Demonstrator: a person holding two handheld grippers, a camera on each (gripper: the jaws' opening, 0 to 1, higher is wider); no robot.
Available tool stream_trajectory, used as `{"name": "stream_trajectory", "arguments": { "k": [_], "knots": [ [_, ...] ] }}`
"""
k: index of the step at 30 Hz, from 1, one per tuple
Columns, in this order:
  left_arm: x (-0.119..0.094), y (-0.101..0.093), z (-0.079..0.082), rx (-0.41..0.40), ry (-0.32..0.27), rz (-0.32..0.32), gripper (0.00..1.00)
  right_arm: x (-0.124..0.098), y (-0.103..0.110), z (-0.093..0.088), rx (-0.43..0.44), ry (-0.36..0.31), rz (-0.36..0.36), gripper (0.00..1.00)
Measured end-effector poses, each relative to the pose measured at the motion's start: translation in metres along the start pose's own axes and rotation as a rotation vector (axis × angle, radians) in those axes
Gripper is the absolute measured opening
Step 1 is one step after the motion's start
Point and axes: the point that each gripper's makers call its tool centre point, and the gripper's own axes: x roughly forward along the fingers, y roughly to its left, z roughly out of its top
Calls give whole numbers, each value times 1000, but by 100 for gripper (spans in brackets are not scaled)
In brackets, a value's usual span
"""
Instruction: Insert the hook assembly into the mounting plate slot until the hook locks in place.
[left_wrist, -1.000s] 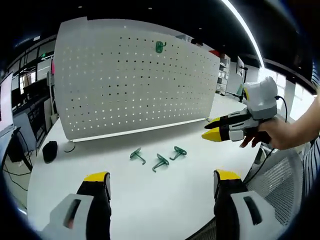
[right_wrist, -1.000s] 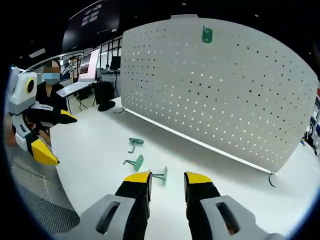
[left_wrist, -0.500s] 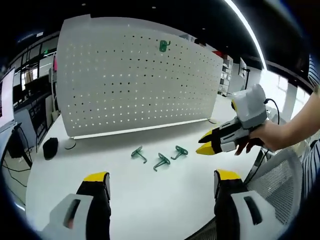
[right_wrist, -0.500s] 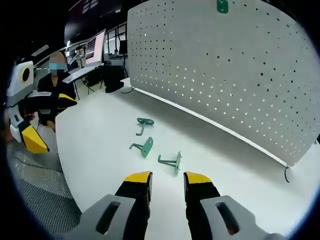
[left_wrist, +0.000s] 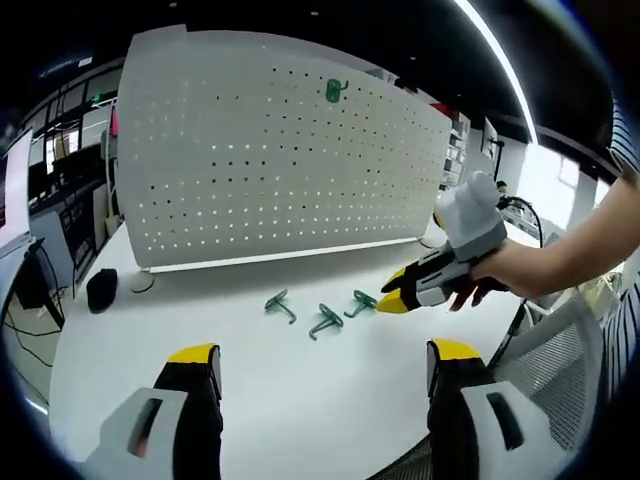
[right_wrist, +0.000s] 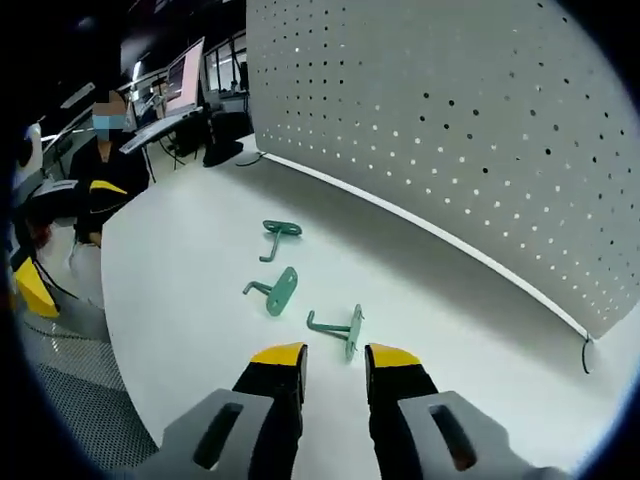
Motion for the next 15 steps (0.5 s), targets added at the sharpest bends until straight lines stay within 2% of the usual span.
{"name": "stream_trajectory", "arguments": {
  "k": [5,15],
  "knots": [
    [0,0,0,-1,2,1,86,10,-4,-2,17,28,13,17],
    [1,2,0,-13,0,9,86,25,-5,-4,-14,91,26,13]
  ]
}}
